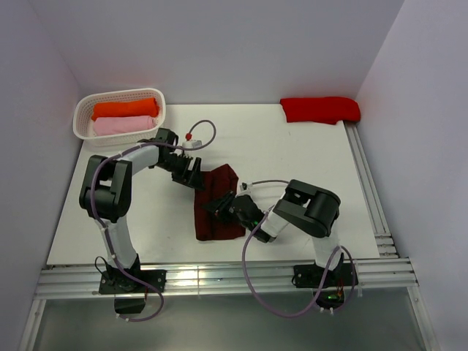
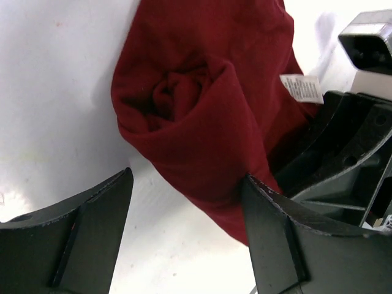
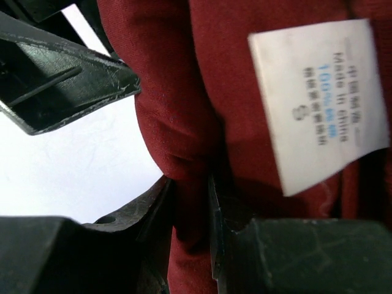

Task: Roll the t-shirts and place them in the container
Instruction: Roll the tshirt

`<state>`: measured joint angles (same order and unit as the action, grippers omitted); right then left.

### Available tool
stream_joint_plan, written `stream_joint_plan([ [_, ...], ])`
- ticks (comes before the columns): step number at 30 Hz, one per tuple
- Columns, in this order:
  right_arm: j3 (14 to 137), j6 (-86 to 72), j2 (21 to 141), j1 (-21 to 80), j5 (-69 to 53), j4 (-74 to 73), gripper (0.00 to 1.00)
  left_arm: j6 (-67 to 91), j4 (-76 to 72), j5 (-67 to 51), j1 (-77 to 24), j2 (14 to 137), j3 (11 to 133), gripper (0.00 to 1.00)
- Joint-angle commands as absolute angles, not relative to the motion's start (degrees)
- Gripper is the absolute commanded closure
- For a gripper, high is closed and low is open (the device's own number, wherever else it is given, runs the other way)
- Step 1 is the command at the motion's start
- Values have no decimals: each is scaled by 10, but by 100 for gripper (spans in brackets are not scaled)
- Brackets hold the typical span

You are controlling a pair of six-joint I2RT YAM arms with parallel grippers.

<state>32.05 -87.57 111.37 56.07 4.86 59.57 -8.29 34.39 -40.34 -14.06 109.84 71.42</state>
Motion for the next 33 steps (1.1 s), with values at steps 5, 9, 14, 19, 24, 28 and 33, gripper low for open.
stream_joint_plan([
  [5, 311, -888, 1134, 562, 34, 551, 86, -44, 287, -374, -149, 1114, 713, 37],
  [9, 364, -826, 1085, 563, 64, 381, 72, -33, 295, -322, -158, 1107, 724, 56],
  [14, 444, -776, 1031, 586, 134, 116, 56, -33, 311, -276, -175, 1092, 735, 62],
  [19, 547, -758, 1024, 610, 222, -115, 48, -33, 316, -248, -191, 1080, 736, 62],
  [24, 666, -749, 1031, 649, 300, -268, 45, -33, 320, -238, -199, 1080, 740, 62],
  [28, 764, -745, 1056, 675, 374, -395, 44, -32, 323, -236, -202, 1082, 743, 62],
  [33, 844, -701, 1092, 690, 399, -398, 45, -31, 323, -234, -206, 1084, 745, 62],
])
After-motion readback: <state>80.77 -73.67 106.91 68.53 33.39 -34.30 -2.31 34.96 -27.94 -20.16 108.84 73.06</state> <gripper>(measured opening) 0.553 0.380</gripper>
